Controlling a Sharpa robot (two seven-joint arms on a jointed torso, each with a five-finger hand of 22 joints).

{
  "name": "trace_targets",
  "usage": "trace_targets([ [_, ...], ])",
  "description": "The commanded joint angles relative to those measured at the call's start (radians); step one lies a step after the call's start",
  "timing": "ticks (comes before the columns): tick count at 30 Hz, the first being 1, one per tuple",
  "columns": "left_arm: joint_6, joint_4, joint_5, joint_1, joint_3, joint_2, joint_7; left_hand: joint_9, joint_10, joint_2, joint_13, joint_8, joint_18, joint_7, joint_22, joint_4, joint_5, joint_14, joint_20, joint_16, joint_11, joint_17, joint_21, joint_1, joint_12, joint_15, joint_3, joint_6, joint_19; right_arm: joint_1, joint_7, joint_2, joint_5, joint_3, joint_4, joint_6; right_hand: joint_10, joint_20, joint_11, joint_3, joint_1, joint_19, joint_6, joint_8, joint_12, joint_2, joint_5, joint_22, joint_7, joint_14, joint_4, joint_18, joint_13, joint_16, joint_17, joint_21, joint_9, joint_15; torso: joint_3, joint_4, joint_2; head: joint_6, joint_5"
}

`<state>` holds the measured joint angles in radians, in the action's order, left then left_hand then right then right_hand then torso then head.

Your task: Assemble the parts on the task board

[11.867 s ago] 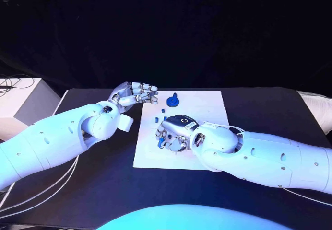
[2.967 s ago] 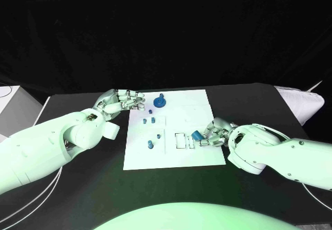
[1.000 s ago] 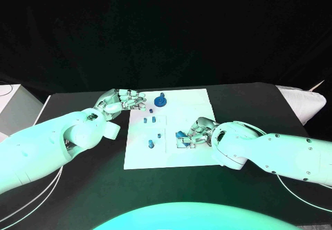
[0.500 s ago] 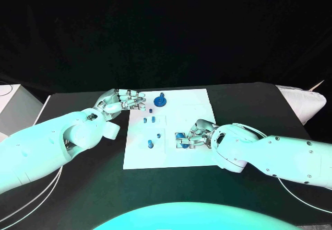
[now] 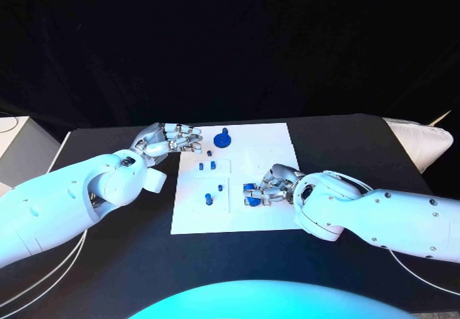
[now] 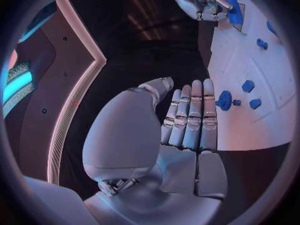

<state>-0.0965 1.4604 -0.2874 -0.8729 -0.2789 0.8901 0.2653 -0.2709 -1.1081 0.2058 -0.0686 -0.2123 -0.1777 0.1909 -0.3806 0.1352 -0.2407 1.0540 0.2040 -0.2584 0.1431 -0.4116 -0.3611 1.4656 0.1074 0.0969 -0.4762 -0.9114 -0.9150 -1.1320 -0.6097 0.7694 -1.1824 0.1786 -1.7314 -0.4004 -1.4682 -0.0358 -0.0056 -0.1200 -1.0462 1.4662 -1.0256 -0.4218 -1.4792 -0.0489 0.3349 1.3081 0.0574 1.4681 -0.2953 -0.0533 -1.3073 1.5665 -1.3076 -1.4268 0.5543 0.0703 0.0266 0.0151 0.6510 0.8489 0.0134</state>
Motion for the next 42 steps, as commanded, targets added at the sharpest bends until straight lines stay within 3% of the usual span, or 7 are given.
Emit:
trace_targets([
  [1,0.013,0.002,0.007,0.001,-0.001,-0.001,0.007,0.001,-0.004,-0.004,0.001,0.003,-0.001,0.000,0.002,0.004,-0.005,0.007,-0.003,0.005,0.001,-0.001,0.005,-0.006,-0.005,0.003,-0.001,-0.002,-0.007,0.001,0.046,0.005,-0.010,0.000,-0.013,0.018,-0.048,0.008,-0.005,-0.007,0.010,0.066,0.003,-0.005,-0.002,-0.003,-0.005,0.156,0.004,0.103,0.000,0.020,-0.202,0.004,-0.263,-0.006,0.001,0.006,0.0003,0.0005,0.000,0.002,0.001],
  [14,0.011,-0.001,0.007,0.001,-0.001,-0.001,0.006,0.001,-0.004,-0.005,0.001,0.004,-0.001,0.001,0.002,0.005,-0.005,0.008,-0.003,0.006,0.001,-0.002,0.006,-0.005,-0.006,0.003,-0.002,-0.002,-0.007,0.001,0.051,0.023,-0.018,-0.001,-0.025,0.031,-0.047,0.008,-0.006,-0.006,0.008,0.066,0.003,-0.006,0.000,0.001,-0.007,0.157,0.004,0.103,0.001,0.020,-0.201,0.004,-0.263,-0.007,0.001,0.006,-0.0011,-0.0011,0.000,0.000,0.000],
  [19,0.011,-0.001,0.007,0.001,-0.001,0.000,0.006,0.001,-0.004,-0.005,0.001,0.004,-0.001,0.001,0.002,0.005,-0.005,0.008,-0.003,0.006,0.001,-0.002,0.006,-0.005,-0.006,0.003,-0.002,-0.002,-0.007,0.001,0.060,0.032,-0.024,-0.001,-0.025,0.042,-0.048,0.009,-0.006,0.005,-0.083,0.066,0.010,-0.010,0.000,0.006,-0.020,0.159,0.003,0.103,0.006,0.021,-0.202,0.004,-0.263,-0.008,0.001,0.007,-0.0009,-0.0013,0.001,-0.001,0.000],
  [22,0.010,-0.001,0.007,0.001,-0.001,0.000,0.005,0.001,-0.004,-0.005,0.001,0.004,-0.001,0.001,0.002,0.005,-0.005,0.008,-0.003,0.006,0.001,-0.002,0.006,-0.005,-0.006,0.003,-0.002,-0.002,-0.007,0.001,0.081,0.041,-0.021,-0.001,-0.031,0.055,-0.050,0.010,-0.008,0.029,-0.172,0.067,0.007,-0.016,-0.002,-0.002,-0.129,0.163,0.001,0.103,0.006,0.022,-0.205,0.004,-0.263,-0.010,-0.001,0.008,-0.0005,-0.0009,0.001,0.000,0.002],
  [23,0.010,-0.001,0.007,0.001,-0.001,0.001,0.005,0.001,-0.004,-0.005,0.001,0.004,-0.001,0.002,0.002,0.005,-0.005,0.008,-0.003,0.006,0.001,-0.002,0.006,-0.005,-0.007,0.003,-0.003,-0.002,-0.008,0.001,0.087,0.044,-0.020,-0.001,-0.034,0.059,-0.051,0.010,-0.009,0.035,-0.186,0.067,0.006,-0.017,-0.002,-0.006,-0.139,0.164,0.001,0.103,0.007,0.022,-0.206,0.004,-0.263,-0.011,-0.002,0.008,-0.0006,-0.0006,0.001,0.000,0.002],
  [32,0.011,-0.001,0.007,0.001,-0.001,0.001,0.004,0.001,-0.004,-0.005,0.001,0.004,-0.001,0.002,0.002,0.005,-0.005,0.008,-0.003,0.006,0.001,-0.002,0.006,-0.005,-0.007,0.003,-0.003,-0.002,-0.008,0.001,0.100,0.054,-0.019,-0.001,-0.039,0.070,-0.053,0.011,-0.010,0.058,-0.244,0.069,0.005,-0.018,-0.006,-0.019,-0.169,0.169,0.000,0.103,0.008,0.023,-0.209,0.004,-0.263,-0.015,-0.006,0.009,-0.0003,-0.0007,0.001,0.000,0.003],
  [42,0.012,-0.001,0.007,0.001,-0.001,0.001,0.003,0.001,-0.004,-0.007,0.001,0.004,-0.001,0.002,0.002,0.006,-0.005,0.009,-0.003,0.007,0.002,-0.003,0.007,-0.005,-0.008,0.003,-0.004,-0.002,-0.008,0.001,0.083,0.048,-0.024,-0.001,-0.019,0.056,-0.055,0.012,-0.010,0.076,-0.253,0.070,0.001,-0.018,-0.008,0.008,-0.170,0.172,-0.001,0.103,0.003,0.024,-0.212,0.004,-0.263,-0.018,-0.010,0.010,-0.0008,-0.0010,0.002,0.001,0.002],
])
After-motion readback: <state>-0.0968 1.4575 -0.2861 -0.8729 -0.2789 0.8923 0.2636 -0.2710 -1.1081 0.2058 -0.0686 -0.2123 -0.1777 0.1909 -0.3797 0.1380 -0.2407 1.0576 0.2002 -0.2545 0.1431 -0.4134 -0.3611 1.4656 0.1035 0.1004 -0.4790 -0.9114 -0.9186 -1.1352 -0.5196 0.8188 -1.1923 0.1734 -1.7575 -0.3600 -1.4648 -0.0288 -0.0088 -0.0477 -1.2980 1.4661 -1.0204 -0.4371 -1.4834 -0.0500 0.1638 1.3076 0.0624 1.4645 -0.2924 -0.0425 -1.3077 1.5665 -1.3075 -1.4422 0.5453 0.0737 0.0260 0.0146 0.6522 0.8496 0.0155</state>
